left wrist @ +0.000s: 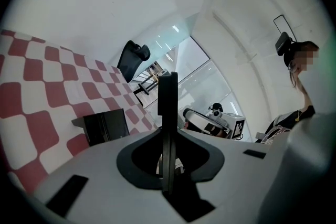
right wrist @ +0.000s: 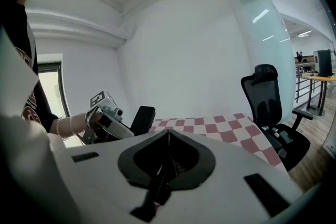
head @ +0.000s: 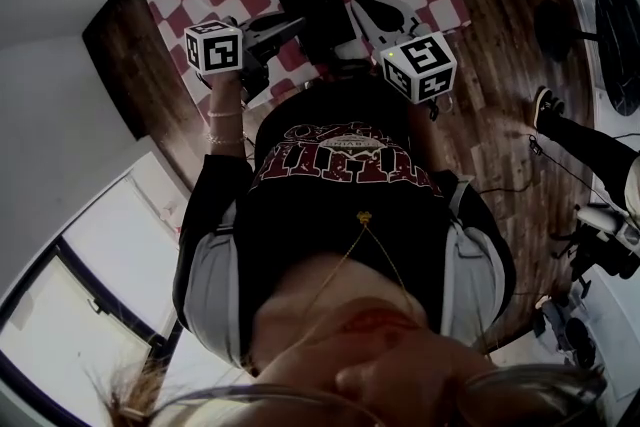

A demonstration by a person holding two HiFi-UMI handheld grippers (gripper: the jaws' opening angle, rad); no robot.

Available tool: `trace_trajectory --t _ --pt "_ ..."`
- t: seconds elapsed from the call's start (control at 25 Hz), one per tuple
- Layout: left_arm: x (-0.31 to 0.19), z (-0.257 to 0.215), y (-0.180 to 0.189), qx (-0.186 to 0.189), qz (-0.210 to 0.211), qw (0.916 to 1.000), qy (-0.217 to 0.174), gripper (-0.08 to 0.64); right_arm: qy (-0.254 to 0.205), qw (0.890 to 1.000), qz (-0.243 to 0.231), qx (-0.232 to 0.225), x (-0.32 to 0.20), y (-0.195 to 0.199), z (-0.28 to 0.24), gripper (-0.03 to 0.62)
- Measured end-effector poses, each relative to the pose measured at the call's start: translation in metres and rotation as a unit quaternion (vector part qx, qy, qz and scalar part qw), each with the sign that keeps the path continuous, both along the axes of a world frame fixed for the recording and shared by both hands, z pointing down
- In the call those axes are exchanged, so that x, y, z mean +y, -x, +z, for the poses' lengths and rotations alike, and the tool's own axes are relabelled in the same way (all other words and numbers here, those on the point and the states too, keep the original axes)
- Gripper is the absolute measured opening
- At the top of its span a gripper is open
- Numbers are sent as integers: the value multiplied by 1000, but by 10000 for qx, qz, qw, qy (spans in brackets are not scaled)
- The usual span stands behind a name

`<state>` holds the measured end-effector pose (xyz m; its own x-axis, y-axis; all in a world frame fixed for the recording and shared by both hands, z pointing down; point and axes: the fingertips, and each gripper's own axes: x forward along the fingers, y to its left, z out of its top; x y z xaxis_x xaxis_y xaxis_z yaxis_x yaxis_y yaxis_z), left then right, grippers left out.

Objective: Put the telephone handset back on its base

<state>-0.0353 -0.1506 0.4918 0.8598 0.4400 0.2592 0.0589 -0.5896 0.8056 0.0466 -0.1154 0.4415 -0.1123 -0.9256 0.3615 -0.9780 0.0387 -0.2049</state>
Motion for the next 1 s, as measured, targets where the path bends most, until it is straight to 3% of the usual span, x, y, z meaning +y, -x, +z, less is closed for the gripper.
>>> trace_trajectory --t 1.0 --pt "-19 28 0 -115 -202 9996 187 81 51 9998 -97 150 -14 0 0 20"
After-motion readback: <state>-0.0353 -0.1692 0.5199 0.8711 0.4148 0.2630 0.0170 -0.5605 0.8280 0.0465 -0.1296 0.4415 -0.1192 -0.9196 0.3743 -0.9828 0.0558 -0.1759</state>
